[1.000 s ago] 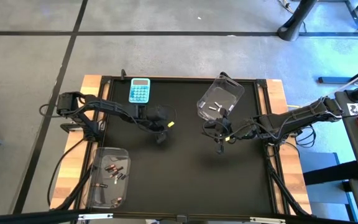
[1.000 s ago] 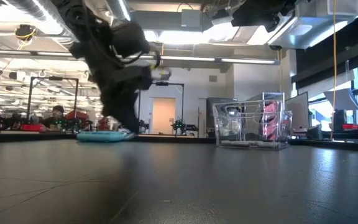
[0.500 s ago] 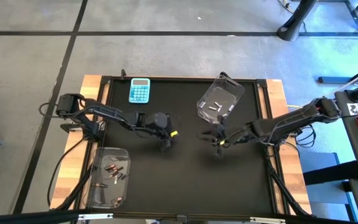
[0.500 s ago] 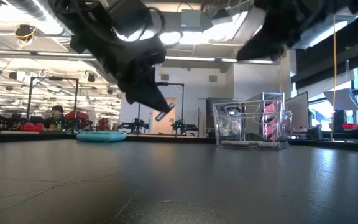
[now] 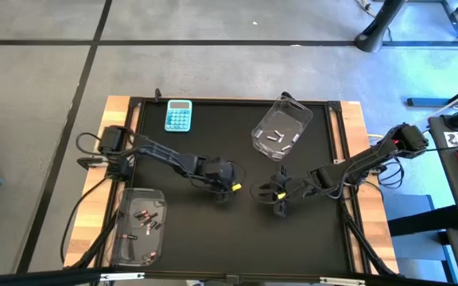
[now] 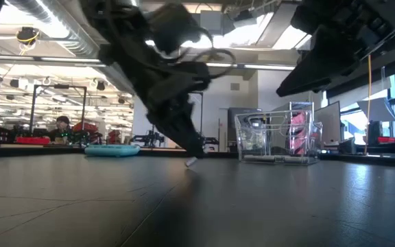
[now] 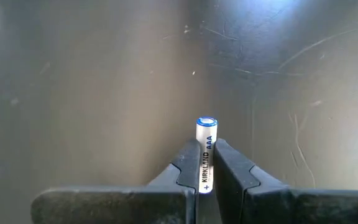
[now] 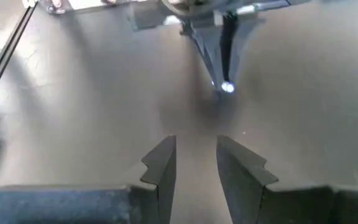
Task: Sort batteries
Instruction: Put the white battery into the top transparent bin
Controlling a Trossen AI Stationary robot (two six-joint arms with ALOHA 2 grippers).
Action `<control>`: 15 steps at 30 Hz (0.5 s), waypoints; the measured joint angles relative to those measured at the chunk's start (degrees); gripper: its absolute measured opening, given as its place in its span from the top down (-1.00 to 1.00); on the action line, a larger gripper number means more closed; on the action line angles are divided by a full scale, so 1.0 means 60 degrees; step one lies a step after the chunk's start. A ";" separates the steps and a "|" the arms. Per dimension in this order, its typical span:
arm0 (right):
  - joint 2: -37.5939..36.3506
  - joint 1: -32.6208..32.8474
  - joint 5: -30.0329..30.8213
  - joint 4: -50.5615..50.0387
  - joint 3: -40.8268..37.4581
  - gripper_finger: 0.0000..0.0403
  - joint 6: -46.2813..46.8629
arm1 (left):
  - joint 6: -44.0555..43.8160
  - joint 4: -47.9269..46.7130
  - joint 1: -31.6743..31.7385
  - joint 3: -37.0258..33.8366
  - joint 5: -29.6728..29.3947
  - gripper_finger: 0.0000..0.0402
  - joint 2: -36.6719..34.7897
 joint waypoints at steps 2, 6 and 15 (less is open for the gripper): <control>-0.0014 0.0083 -0.0002 -0.0001 0.0000 0.43 0.0037 | 0.0084 -0.0477 0.0028 0.0547 0.0004 0.91 0.0369; -0.0020 0.0115 -0.0087 -0.0050 0.0000 0.43 0.0071 | 0.0321 -0.0946 0.0060 0.1237 0.0011 0.90 0.0773; 0.0618 0.0111 -0.0166 0.0182 0.0000 0.43 0.0072 | 0.0695 -0.0955 0.0060 0.1456 0.0025 0.83 0.0834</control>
